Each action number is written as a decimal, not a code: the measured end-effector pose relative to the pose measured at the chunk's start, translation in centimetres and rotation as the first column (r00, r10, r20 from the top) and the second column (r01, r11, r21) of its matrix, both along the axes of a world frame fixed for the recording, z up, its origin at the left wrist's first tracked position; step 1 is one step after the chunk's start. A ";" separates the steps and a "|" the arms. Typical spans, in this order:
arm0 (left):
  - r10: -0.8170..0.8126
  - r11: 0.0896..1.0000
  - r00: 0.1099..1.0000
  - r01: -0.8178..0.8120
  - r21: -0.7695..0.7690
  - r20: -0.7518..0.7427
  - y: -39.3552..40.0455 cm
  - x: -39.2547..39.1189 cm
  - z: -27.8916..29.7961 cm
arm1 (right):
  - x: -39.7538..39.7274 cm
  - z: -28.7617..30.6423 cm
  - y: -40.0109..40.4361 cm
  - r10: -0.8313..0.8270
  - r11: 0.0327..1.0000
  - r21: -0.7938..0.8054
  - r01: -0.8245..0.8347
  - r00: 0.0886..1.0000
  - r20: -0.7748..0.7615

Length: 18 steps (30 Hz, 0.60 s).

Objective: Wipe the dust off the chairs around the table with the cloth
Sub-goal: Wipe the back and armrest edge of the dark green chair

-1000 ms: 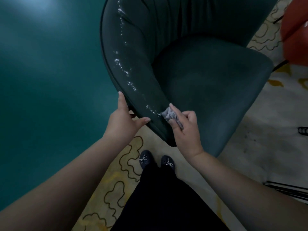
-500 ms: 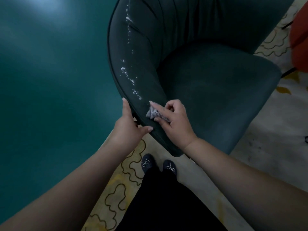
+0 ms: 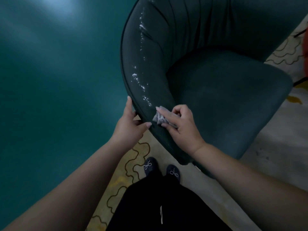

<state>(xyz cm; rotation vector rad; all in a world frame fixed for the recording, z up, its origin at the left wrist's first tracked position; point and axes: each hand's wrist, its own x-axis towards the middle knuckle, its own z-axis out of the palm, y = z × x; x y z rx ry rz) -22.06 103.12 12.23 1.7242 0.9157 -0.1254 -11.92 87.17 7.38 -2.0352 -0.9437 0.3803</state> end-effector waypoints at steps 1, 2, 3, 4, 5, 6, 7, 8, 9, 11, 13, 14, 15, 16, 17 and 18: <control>0.006 1.000 1.000 -0.006 0.003 0.000 0.3 0.2 0.1 | -0.5 -0.1 -0.8 0.011 1.000 0.002 -0.011 1.000 0.011; 0.008 1.000 1.000 -0.008 0.001 0.000 0.7 0.4 0.1 | -1.2 -0.2 -1.7 0.020 1.000 0.006 -0.020 1.000 0.022; 0.005 1.000 1.000 -0.005 -0.007 0.001 1.1 0.7 0.2 | -1.8 -0.1 -2.5 0.021 1.000 0.010 -0.021 1.000 0.020; 0.000 1.000 1.000 0.000 -0.019 0.001 1.4 0.9 0.2 | -2.1 -0.1 -2.9 0.018 1.000 0.008 -0.019 1.000 0.007; -0.004 0.999 1.000 0.004 -0.032 -0.001 1.8 1.1 0.2 | -2.1 -0.1 -2.8 0.017 1.000 0.005 -0.017 1.000 0.001; -0.006 0.999 1.000 0.005 -0.045 -0.001 2.0 1.2 0.2 | -1.7 0.0 -2.1 0.016 1.000 -0.001 -0.016 1.000 0.005; -0.006 0.998 1.000 0.007 -0.058 0.004 2.3 1.3 0.2 | -1.0 0.2 -0.9 0.013 1.000 -0.008 -0.013 1.000 0.012; -0.009 0.997 1.000 0.010 -0.072 0.014 2.7 1.4 0.1 | -0.3 0.5 0.6 0.004 1.000 -0.021 -0.004 1.000 0.015; -0.013 0.997 1.000 0.014 -0.082 0.023 3.0 1.6 -0.1 | 0.4 0.7 2.0 -0.012 0.999 -0.038 0.013 1.000 0.012; -0.021 0.995 0.999 0.025 -0.099 0.032 3.8 1.9 -0.2 | 1.2 1.0 3.6 -0.045 0.997 -0.061 0.046 0.999 0.005; -0.038 0.992 0.999 0.041 -0.122 0.028 4.7 2.3 -0.3 | 0.6 0.9 2.9 -0.051 0.997 -0.059 0.051 0.999 0.015; -0.050 0.990 0.999 0.052 -0.131 0.023 5.2 2.5 -0.2 | 0.0 0.8 2.0 -0.047 0.998 -0.046 0.049 0.999 0.025; -0.065 0.989 0.998 0.067 -0.134 0.018 5.7 2.7 -0.2 | -0.8 0.8 1.2 -0.046 0.998 -0.029 0.047 0.999 0.028; -0.082 0.987 0.996 0.084 -0.134 0.015 6.2 2.9 -0.2 | -1.5 0.8 0.6 -0.052 0.998 -0.020 0.052 0.998 0.026; -0.098 0.986 0.995 0.099 -0.133 0.015 6.7 3.1 -0.1 | -1.7 0.7 0.7 -0.067 0.998 -0.020 0.067 0.997 0.028; -0.112 0.985 0.994 0.113 -0.132 0.017 7.2 3.3 -0.1 | -1.5 0.8 1.4 -0.086 0.996 -0.030 0.088 0.996 0.034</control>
